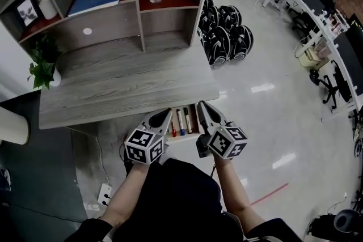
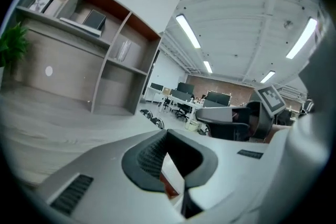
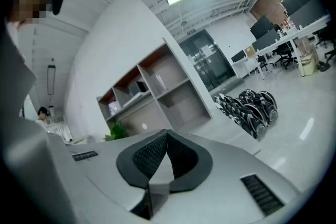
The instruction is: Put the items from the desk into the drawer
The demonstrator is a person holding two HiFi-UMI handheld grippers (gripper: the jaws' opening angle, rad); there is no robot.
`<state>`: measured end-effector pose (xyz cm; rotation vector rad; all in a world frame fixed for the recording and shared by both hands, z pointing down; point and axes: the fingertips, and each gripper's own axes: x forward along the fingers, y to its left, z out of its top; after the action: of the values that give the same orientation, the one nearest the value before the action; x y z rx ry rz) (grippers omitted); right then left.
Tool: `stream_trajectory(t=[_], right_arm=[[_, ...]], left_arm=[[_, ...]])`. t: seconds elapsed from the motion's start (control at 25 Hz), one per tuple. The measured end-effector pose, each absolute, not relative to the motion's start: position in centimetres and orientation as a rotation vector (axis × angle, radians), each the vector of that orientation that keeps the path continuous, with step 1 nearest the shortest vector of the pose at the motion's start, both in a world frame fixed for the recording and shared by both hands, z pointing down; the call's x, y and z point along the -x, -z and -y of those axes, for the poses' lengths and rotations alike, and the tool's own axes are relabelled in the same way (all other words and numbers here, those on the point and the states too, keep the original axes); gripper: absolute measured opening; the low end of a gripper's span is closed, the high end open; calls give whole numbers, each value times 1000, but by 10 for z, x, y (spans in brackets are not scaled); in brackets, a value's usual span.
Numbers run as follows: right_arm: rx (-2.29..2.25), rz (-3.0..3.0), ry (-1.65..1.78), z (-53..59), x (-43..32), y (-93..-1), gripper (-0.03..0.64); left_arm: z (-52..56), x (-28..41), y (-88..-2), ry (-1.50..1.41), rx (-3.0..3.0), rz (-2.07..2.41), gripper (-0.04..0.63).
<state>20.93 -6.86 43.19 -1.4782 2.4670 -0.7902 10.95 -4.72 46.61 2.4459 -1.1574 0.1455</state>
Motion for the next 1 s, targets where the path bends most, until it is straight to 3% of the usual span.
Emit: stream_trajectory(t=[0.32, 1.0], right_arm=[[1414, -2321, 508, 44, -210, -340, -9], [1504, -2346, 462, 31, -209, -355, -9]], left_arm=[[41, -118, -387, 33, -2601, 1120, -5], [33, -121, -381, 5, -2630, 1119, -3]])
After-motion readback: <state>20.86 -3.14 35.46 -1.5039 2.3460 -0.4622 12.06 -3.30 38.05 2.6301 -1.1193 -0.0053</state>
